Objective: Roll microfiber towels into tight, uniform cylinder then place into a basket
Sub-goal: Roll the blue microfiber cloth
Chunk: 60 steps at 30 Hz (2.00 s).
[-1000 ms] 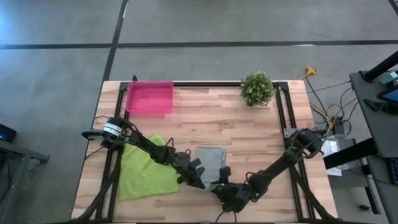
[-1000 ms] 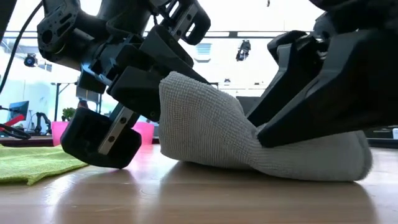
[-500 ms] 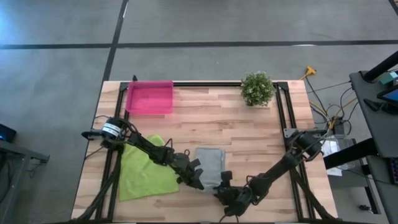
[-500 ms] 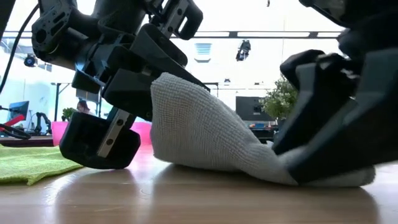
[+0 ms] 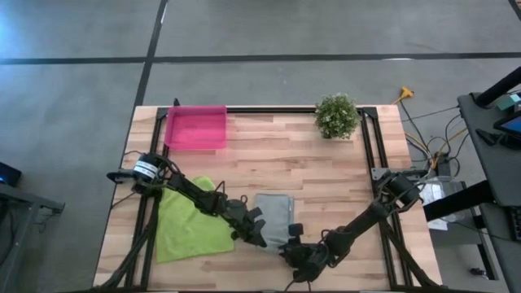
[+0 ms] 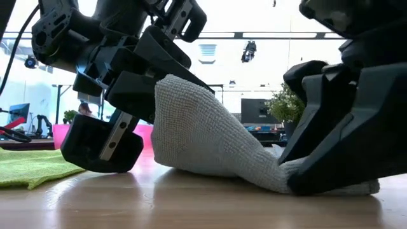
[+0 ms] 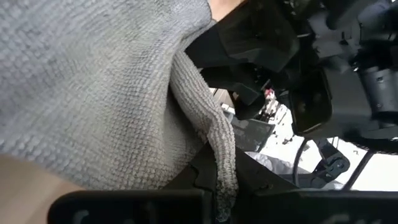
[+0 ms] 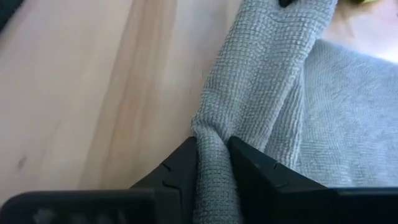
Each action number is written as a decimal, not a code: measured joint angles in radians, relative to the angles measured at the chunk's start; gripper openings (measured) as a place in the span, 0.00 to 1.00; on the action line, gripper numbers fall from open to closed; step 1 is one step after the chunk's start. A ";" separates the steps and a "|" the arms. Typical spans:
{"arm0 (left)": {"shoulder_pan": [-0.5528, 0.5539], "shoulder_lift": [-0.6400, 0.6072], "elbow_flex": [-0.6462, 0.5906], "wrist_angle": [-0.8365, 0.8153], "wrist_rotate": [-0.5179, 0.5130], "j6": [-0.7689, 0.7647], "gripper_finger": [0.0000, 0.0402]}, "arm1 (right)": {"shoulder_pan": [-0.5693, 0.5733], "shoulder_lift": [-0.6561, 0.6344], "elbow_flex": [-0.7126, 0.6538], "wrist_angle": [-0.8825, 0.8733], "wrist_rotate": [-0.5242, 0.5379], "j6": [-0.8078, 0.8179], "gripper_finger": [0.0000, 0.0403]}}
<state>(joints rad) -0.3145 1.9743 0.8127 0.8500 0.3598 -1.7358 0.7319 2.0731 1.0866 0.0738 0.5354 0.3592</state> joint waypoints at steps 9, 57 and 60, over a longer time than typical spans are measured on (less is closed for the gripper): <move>-0.009 0.000 -0.003 -0.018 0.098 0.284 0.00 | -0.004 0.005 0.004 0.059 -0.123 0.101 0.04; -0.151 -0.412 0.165 -0.794 -0.329 1.708 0.32 | -0.061 -0.105 -0.010 -0.109 -0.337 0.127 0.02; -0.158 -0.345 0.211 -0.787 -0.334 1.755 0.32 | -0.076 -0.121 -0.014 -0.107 -0.346 0.146 0.02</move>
<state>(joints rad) -0.4726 1.6288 1.0242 0.0631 0.0257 0.0191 0.6560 1.9526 1.0729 -0.0334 0.1898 0.5053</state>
